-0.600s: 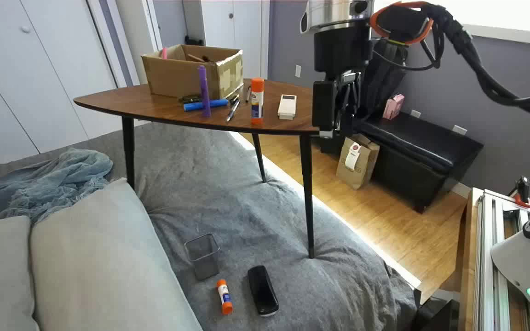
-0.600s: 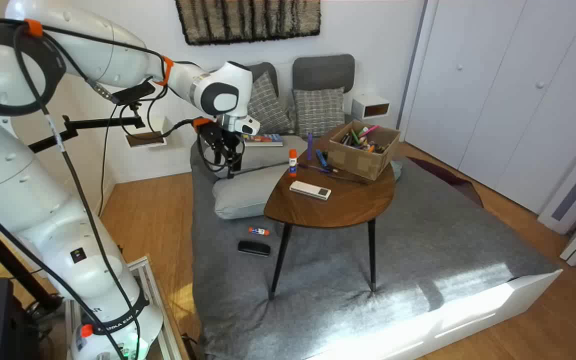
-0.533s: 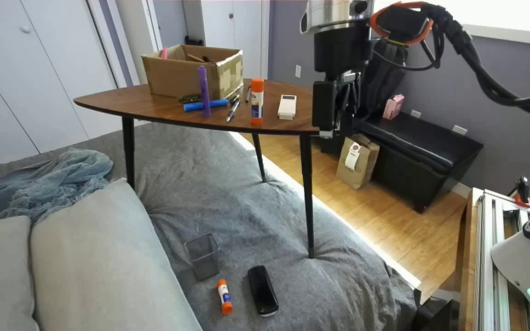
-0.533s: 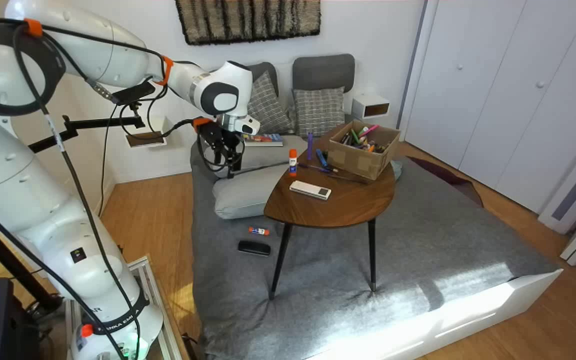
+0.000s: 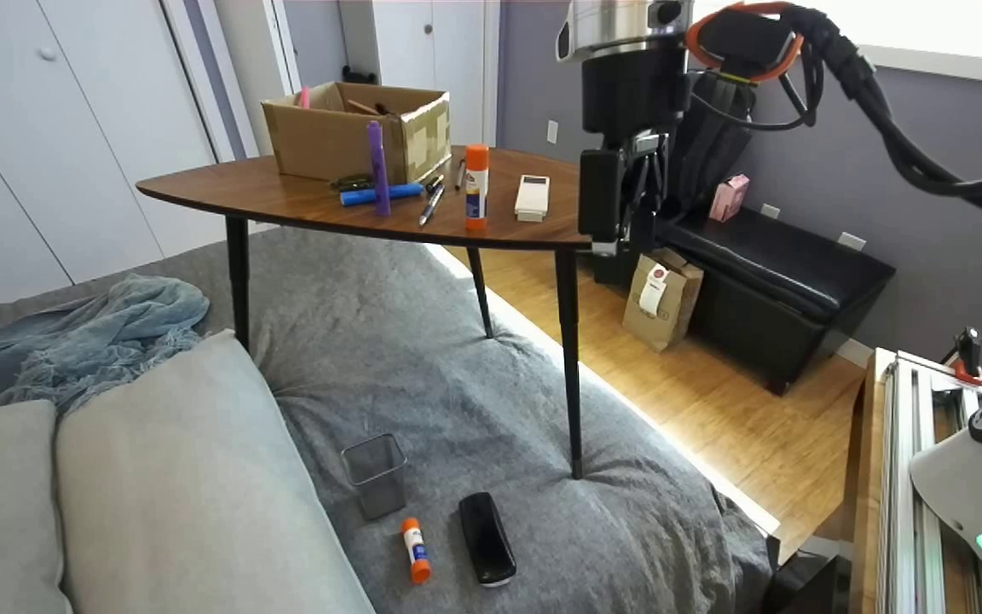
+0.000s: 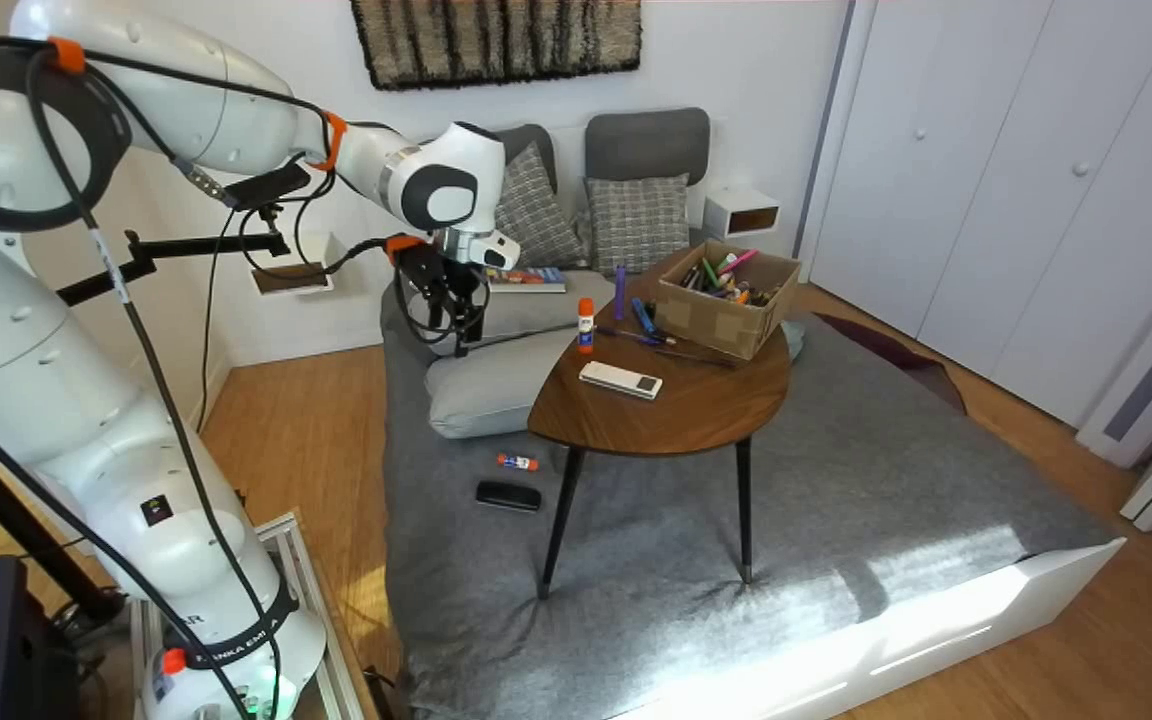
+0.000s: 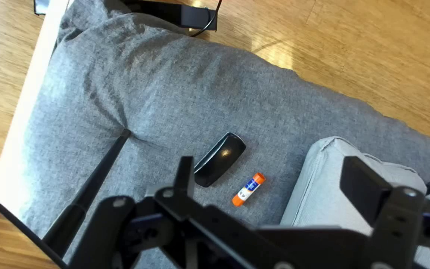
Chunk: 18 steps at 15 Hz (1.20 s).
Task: Press a button on the remote control
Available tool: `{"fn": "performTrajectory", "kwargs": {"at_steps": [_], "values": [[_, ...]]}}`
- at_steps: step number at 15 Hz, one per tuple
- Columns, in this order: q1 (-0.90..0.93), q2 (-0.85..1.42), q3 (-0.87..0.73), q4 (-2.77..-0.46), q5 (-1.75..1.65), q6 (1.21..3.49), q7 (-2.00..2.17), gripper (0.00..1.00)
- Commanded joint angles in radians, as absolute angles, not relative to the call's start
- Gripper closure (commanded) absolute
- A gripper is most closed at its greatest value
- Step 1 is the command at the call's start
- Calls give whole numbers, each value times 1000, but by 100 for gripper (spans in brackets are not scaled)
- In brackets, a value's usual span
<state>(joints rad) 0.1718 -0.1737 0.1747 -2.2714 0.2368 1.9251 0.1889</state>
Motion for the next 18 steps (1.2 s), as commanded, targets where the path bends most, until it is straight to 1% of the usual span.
{"fn": "performTrajectory", "kwargs": {"at_steps": [1, 6, 11, 16, 17, 18], "values": [[164, -172, 167, -2259, 252, 1918, 188, 0], [97, -195, 97, -2208, 267, 1889, 237, 0], [10, -160, 43, -2114, 241, 1840, 416, 0], [-50, -120, -14, -2032, 259, 1740, 481, 0], [-38, -154, -1, -2085, 244, 1791, 450, 0], [-43, -150, -8, -2079, 244, 1786, 447, 0]]}}
